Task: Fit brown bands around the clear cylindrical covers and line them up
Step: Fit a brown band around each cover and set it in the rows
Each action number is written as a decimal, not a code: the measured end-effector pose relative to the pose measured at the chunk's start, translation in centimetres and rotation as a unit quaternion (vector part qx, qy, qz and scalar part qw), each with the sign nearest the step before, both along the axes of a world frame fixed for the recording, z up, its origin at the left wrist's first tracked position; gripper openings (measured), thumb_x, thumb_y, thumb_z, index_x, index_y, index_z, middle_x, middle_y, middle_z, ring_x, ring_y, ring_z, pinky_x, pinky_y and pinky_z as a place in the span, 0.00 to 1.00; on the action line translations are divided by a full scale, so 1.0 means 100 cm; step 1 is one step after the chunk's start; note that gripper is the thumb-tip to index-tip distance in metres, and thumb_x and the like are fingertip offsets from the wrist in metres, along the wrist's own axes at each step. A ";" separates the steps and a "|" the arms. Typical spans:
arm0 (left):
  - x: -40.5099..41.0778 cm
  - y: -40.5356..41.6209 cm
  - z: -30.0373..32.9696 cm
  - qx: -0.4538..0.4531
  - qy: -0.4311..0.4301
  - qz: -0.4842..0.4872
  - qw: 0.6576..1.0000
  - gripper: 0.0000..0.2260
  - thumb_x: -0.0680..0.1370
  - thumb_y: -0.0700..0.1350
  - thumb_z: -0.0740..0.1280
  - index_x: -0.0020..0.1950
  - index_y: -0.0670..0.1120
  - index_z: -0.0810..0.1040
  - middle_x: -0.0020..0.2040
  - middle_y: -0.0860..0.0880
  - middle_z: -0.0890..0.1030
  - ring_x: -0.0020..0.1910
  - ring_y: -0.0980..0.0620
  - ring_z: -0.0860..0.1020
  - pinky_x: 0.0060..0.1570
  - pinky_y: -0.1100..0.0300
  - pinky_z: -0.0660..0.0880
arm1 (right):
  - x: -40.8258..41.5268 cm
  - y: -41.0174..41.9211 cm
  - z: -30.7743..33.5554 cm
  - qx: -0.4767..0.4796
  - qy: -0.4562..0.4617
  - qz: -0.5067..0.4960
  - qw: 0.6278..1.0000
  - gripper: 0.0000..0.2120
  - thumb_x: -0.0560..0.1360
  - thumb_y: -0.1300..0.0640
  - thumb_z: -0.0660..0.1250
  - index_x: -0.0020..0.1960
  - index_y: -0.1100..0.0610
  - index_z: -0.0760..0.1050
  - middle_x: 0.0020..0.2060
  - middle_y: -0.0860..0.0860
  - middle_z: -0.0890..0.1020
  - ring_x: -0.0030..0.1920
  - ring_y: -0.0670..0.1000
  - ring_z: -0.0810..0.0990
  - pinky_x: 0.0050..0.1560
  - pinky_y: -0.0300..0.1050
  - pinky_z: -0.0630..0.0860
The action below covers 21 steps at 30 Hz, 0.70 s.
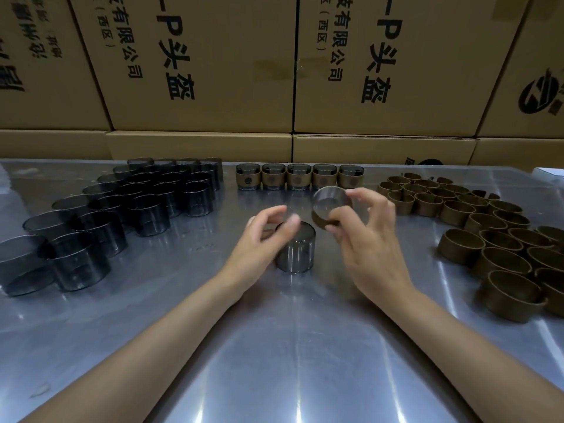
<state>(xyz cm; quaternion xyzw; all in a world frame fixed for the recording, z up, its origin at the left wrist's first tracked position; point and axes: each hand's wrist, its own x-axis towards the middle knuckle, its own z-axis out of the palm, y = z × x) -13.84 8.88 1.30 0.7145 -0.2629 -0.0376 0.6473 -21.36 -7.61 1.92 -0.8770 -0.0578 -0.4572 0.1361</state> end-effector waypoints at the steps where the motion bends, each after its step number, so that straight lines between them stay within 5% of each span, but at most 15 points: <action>1: -0.001 0.001 0.002 -0.037 0.018 0.004 0.999 0.23 0.72 0.65 0.65 0.62 0.54 0.76 0.63 0.52 0.77 0.64 0.53 0.75 0.67 0.57 0.69 | 0.000 0.003 0.001 -0.009 0.001 0.033 0.999 0.10 0.77 0.52 0.59 0.49 0.57 0.74 0.62 0.53 0.65 0.61 0.61 0.70 0.50 0.58 0.77; 6: -0.008 0.002 0.011 -0.106 -0.061 0.057 0.991 0.21 0.75 0.57 0.59 0.62 0.48 0.77 0.53 0.55 0.81 0.54 0.64 0.78 0.52 0.71 0.70 | 0.002 0.014 0.003 -0.141 -0.031 0.119 0.982 0.08 0.76 0.57 0.65 0.52 0.53 0.67 0.61 0.51 0.67 0.58 0.55 0.72 0.31 0.53 0.80; 11: -0.014 -0.004 0.009 -0.070 -0.132 0.073 0.986 0.13 0.84 0.48 0.55 0.59 0.49 0.78 0.53 0.53 0.80 0.53 0.61 0.76 0.56 0.67 0.70 | 0.000 0.023 0.000 -0.107 0.001 0.162 0.981 0.07 0.78 0.54 0.60 0.54 0.53 0.66 0.68 0.50 0.63 0.62 0.53 0.74 0.40 0.49 0.80; 14: -0.021 -0.010 0.008 -0.069 -0.136 0.092 0.984 0.17 0.81 0.56 0.51 0.61 0.53 0.75 0.58 0.58 0.76 0.59 0.56 0.74 0.63 0.61 0.70 | 0.000 0.021 -0.004 0.010 0.037 0.169 0.985 0.21 0.76 0.44 0.62 0.64 0.51 0.61 0.72 0.50 0.61 0.68 0.48 0.68 0.53 0.43 0.76; 17: -0.025 -0.015 0.005 -0.077 -0.113 0.098 0.986 0.17 0.80 0.61 0.49 0.62 0.61 0.71 0.58 0.66 0.71 0.62 0.60 0.71 0.64 0.67 0.66 | 0.002 0.022 -0.007 0.077 0.068 0.169 0.980 0.32 0.74 0.40 0.64 0.71 0.55 0.60 0.71 0.50 0.65 0.70 0.46 0.65 0.66 0.41 0.67; 19: -0.026 -0.018 0.001 -0.082 -0.095 0.098 0.987 0.16 0.79 0.62 0.48 0.60 0.64 0.71 0.55 0.66 0.70 0.62 0.62 0.70 0.64 0.69 0.65 | 0.003 0.024 -0.008 0.093 0.084 0.159 0.979 0.31 0.74 0.42 0.65 0.71 0.56 0.61 0.67 0.48 0.68 0.67 0.43 0.67 0.66 0.38 0.65; 21: -0.026 -0.021 -0.001 -0.084 -0.075 0.100 0.989 0.13 0.82 0.57 0.50 0.56 0.63 0.73 0.54 0.61 0.70 0.63 0.56 0.71 0.65 0.60 0.68 | 0.004 0.024 -0.009 0.098 0.104 0.151 0.978 0.29 0.75 0.45 0.66 0.71 0.54 0.61 0.65 0.45 0.69 0.65 0.42 0.67 0.62 0.34 0.65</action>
